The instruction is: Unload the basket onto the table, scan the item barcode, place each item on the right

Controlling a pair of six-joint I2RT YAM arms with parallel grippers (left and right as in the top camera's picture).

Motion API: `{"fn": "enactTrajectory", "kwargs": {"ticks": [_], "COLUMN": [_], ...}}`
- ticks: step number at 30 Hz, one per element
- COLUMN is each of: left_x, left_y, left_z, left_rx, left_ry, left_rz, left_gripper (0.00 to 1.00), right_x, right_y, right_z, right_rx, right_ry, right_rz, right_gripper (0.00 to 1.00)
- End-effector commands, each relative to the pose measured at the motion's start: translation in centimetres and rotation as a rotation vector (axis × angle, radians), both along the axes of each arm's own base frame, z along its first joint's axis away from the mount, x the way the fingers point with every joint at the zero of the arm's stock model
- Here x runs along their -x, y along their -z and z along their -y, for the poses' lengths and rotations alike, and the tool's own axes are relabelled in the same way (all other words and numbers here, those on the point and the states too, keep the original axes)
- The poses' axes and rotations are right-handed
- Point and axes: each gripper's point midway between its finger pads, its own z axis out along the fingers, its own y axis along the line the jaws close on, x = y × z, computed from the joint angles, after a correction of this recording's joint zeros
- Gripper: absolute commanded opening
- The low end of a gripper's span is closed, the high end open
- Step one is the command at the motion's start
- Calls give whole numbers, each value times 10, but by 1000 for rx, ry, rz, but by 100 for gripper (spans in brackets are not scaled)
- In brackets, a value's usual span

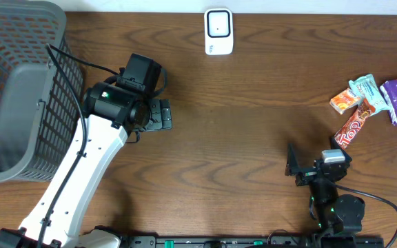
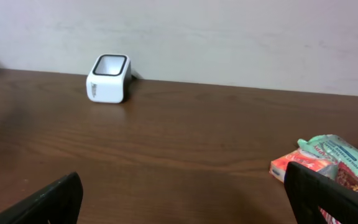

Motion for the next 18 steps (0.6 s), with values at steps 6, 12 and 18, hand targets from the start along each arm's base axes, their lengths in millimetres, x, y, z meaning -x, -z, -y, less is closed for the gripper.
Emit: {"fn": "enactTrajectory", "kwargs": {"ticks": [6,12,18], "left_x": [-1,-1,-1], "left_y": [-1,-1,-1], "left_z": [-2,-2,-2], "left_rx": [-9,-9,-9], "left_ry": [9,9,9], "left_rz": [2,2,2], "left_gripper": [98,98,98], "right_x": [0,1,1], "right_y": [1,1,0], "right_z": [0,-3,-5], "right_rx": [-34,-85,-106], "right_ry": [3,-7,-19], "right_rz": [-6,-12,-14], "right_gripper": [99,99,99]}}
